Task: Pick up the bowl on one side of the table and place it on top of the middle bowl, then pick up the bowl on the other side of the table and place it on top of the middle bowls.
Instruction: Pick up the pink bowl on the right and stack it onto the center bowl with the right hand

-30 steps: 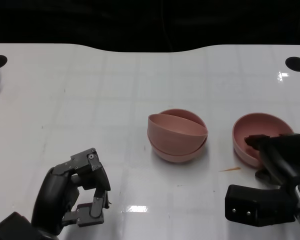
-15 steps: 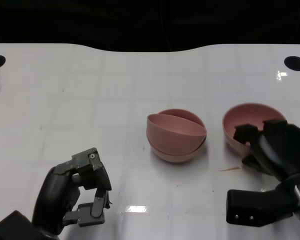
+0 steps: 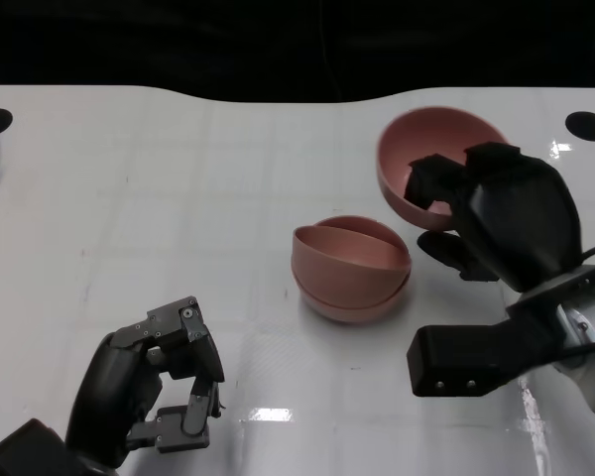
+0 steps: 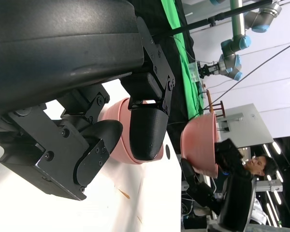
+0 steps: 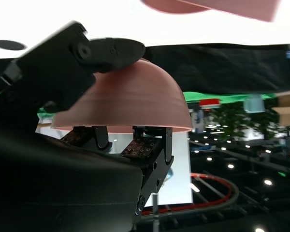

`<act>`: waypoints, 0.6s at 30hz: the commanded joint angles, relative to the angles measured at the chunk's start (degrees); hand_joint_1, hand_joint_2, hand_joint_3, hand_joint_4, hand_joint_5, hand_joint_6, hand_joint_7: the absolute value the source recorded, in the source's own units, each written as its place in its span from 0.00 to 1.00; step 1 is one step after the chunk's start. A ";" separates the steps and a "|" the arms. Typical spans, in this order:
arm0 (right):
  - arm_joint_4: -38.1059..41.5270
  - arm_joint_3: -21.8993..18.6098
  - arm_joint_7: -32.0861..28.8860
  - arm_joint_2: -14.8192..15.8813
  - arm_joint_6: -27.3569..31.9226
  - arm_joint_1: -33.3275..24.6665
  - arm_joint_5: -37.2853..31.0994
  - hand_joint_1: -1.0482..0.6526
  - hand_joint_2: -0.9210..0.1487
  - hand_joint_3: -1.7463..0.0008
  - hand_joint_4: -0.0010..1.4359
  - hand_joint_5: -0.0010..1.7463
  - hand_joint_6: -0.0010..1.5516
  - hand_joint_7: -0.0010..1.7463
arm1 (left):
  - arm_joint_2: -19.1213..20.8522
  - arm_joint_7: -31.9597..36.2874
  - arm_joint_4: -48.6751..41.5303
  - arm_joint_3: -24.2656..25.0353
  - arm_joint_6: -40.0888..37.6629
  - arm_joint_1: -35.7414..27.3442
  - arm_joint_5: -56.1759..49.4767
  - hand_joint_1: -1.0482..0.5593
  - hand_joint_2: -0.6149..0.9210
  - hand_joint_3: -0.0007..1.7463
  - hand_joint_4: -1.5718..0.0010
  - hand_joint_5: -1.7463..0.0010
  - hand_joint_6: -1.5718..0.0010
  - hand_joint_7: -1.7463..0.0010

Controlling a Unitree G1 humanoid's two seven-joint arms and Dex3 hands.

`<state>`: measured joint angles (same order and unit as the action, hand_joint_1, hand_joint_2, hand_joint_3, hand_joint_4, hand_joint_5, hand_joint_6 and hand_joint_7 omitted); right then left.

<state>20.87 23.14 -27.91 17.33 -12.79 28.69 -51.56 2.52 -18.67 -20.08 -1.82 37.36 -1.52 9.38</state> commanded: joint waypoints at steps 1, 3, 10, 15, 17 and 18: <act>1.25 0.11 1.04 -0.86 -2.40 2.47 2.34 0.54 0.60 0.34 0.69 1.00 0.52 0.93 | 0.42 0.16 0.00 0.59 -0.24 -0.07 -0.46 0.67 0.66 0.85 0.41 0.00 0.49 0.07; 1.84 0.28 3.09 -1.48 -3.87 3.00 3.98 0.53 0.60 0.30 0.69 1.00 0.57 0.80 | 0.29 0.13 0.07 0.54 -0.28 -0.06 -0.39 0.67 0.66 0.85 0.41 0.00 0.49 0.07; 4.51 1.02 8.33 -2.27 -8.13 4.30 7.11 0.54 0.57 0.27 0.68 1.00 0.57 0.85 | -0.10 -0.19 -0.62 0.47 0.55 0.28 -0.24 0.66 0.66 0.85 0.41 0.00 0.49 0.08; 5.92 1.49 10.58 -2.38 -9.18 4.64 7.88 0.54 0.57 0.29 0.67 1.00 0.55 0.87 | -0.24 -0.36 -0.46 0.40 0.21 0.28 -0.15 0.65 0.66 0.85 0.41 0.00 0.49 0.08; 6.39 1.61 11.32 -2.39 -9.46 4.69 8.25 0.55 0.56 0.29 0.66 1.00 0.55 0.87 | -0.37 -0.67 -0.39 0.35 -0.14 0.31 0.36 0.65 0.65 0.85 0.41 0.00 0.49 0.08; 6.70 1.62 11.44 -2.40 -9.74 4.73 8.39 0.55 0.56 0.30 0.66 1.00 0.55 0.86 | -0.43 -0.72 -0.34 0.32 -0.31 0.31 0.50 0.65 0.65 0.85 0.41 0.00 0.48 0.08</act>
<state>26.90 25.09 -16.98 14.86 -21.91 32.18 -44.35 1.85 -18.71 -20.13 -1.87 37.34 -1.50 9.43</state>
